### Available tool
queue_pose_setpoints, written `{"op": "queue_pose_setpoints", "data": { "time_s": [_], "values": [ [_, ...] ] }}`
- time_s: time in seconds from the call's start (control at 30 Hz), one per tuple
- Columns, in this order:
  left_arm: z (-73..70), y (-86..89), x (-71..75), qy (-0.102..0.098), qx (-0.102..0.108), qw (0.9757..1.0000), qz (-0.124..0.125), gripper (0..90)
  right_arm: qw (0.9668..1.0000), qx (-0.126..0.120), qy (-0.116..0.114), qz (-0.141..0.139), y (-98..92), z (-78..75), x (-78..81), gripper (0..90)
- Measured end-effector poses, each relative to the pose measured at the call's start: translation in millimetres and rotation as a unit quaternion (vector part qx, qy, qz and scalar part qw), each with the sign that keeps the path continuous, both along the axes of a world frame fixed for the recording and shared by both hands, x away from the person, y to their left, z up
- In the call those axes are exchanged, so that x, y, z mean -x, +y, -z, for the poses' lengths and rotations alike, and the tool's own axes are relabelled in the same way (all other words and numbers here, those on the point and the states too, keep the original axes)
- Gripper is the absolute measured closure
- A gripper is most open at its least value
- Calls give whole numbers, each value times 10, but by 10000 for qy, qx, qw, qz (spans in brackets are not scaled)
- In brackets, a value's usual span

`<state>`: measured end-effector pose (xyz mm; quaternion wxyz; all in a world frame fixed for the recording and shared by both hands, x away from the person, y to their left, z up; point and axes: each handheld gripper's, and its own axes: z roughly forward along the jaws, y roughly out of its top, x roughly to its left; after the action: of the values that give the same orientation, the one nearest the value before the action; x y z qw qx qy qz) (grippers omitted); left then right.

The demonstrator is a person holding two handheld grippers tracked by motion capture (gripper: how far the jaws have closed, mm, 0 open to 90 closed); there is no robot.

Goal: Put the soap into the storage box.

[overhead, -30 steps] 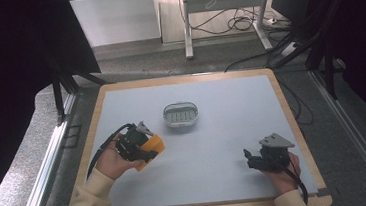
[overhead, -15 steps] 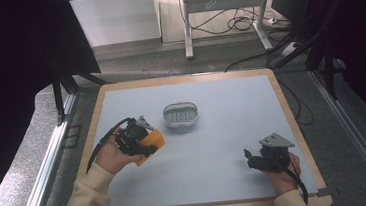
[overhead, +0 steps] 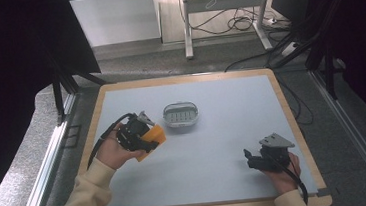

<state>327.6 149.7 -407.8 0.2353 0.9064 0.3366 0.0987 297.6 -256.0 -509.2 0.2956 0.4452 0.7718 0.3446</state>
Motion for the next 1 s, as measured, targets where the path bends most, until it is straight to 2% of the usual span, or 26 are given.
{"op": "queue_pose_setpoints", "data": {
  "time_s": [0.43, 0.67, 0.9, 1.0],
  "values": [
    [-57, -57, -77, -44, 48, 10000, 8, 619, 10000, -6, 10, -19, 0, 4, -2, 139],
    [-38, -85, -103, -47, -28, 10000, 76, 619, 10000, 3, 28, -18, -6, 3, -4, 138],
    [-36, -89, -146, -60, 52, 10000, 25, 619, 10000, 11, 33, -19, -4, 5, -3, 139],
    [-39, -91, -159, -38, 78, 9999, 97, 619, 10000, 6, 38, -21, -4, 7, -6, 138]
  ]
}}
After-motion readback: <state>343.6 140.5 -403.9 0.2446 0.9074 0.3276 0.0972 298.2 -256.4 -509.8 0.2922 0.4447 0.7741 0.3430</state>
